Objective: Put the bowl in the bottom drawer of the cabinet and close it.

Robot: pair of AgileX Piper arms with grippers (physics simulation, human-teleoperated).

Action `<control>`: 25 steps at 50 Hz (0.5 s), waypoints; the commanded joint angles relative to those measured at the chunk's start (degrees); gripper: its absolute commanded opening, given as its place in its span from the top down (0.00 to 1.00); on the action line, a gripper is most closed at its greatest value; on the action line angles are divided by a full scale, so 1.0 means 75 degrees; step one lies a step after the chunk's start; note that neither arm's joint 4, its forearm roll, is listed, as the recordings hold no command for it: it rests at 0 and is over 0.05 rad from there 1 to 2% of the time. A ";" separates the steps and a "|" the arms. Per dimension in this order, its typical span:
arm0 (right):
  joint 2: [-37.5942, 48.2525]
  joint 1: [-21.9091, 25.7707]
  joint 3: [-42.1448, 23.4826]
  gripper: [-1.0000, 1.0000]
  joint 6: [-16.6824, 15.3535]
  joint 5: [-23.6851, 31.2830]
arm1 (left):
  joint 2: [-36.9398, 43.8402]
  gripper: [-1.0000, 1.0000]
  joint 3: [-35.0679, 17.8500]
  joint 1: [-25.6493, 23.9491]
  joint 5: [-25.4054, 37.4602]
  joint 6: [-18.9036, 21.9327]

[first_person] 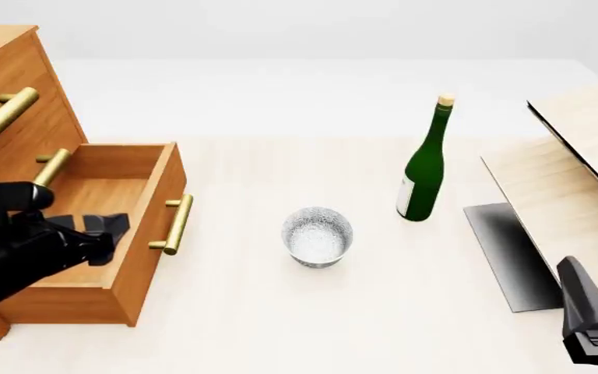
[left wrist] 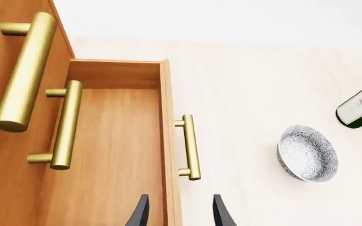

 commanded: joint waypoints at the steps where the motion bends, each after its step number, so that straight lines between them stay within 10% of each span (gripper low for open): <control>1: 0.0000 0.0002 0.0000 0.00 0.0001 0.0000 | 0.0257 0.00 0.0095 -0.0011 -0.0180 -0.0038; 25: -0.0001 0.0000 0.0000 0.00 0.0000 0.0000 | 0.0665 0.00 0.0464 -0.0113 -0.0507 -0.0261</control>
